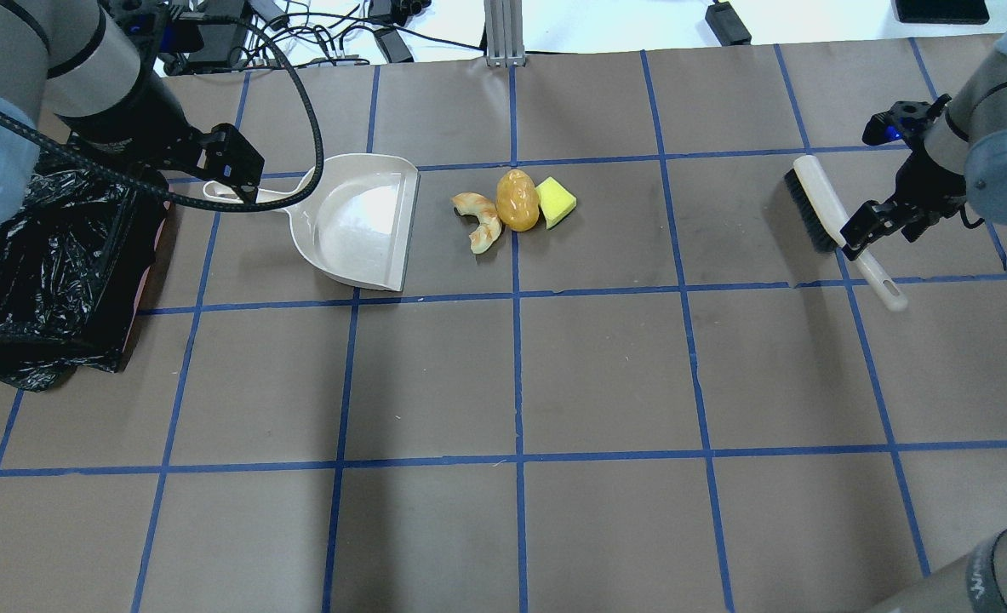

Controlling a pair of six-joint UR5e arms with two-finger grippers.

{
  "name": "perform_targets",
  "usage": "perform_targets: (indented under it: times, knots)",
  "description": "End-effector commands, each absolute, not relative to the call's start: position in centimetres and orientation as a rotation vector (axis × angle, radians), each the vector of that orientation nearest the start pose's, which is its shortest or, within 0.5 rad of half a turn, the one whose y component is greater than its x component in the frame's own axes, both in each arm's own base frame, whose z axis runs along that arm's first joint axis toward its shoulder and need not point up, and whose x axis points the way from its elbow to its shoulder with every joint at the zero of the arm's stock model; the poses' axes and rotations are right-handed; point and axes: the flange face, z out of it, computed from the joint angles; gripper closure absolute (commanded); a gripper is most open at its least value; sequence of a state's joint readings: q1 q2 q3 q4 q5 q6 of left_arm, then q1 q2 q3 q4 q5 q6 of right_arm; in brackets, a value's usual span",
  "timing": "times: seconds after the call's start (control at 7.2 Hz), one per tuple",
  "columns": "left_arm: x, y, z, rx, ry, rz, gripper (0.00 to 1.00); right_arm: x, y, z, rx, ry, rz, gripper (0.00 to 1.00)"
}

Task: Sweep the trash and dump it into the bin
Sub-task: 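Grasp the white brush handle with the right gripper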

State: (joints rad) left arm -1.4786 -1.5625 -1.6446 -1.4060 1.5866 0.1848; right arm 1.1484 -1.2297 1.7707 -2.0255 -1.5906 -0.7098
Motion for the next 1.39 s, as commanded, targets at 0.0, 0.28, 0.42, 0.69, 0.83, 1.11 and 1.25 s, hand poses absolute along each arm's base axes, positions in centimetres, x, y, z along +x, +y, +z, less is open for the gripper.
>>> perform_targets:
  times: [0.0, 0.28, 0.42, 0.69, 0.83, 1.11, 1.25]
  knots:
    - [-8.61, -50.63, 47.23, 0.153, 3.102, -0.147, 0.0, -11.03, -56.43, 23.96, -0.443, 3.065, 0.181, 0.01]
    - [-8.63, -50.53, 47.38, 0.156, 3.103, -0.152, 0.0, -10.91, -56.37, 23.86, -0.431, 3.065, 0.187, 0.06]
    - [-8.64, -50.44, 47.53, 0.156, 3.102, -0.157, 0.0, -10.82, -56.17, 23.7, -0.43, 3.053, 0.212, 0.21]
    - [-8.64, -50.47, 47.38, 0.156, 3.103, -0.152, 0.0, -10.71, -55.91, 23.37, -0.426, 3.038, 0.244, 0.25]
    - [-8.63, -50.53, 47.38, 0.156, 3.103, -0.152, 0.0, -10.66, -55.77, 23.27, -0.419, 3.032, 0.261, 0.25]
    - [-8.63, -50.58, 47.31, 0.156, 3.103, -0.15, 0.0, -10.74, -55.75, 23.17, -0.402, 3.033, 0.265, 0.33]
    - [-8.63, -50.53, 47.38, 0.156, 3.103, -0.152, 0.0, -10.74, -55.75, 23.17, -0.4, 3.034, 0.265, 0.52]
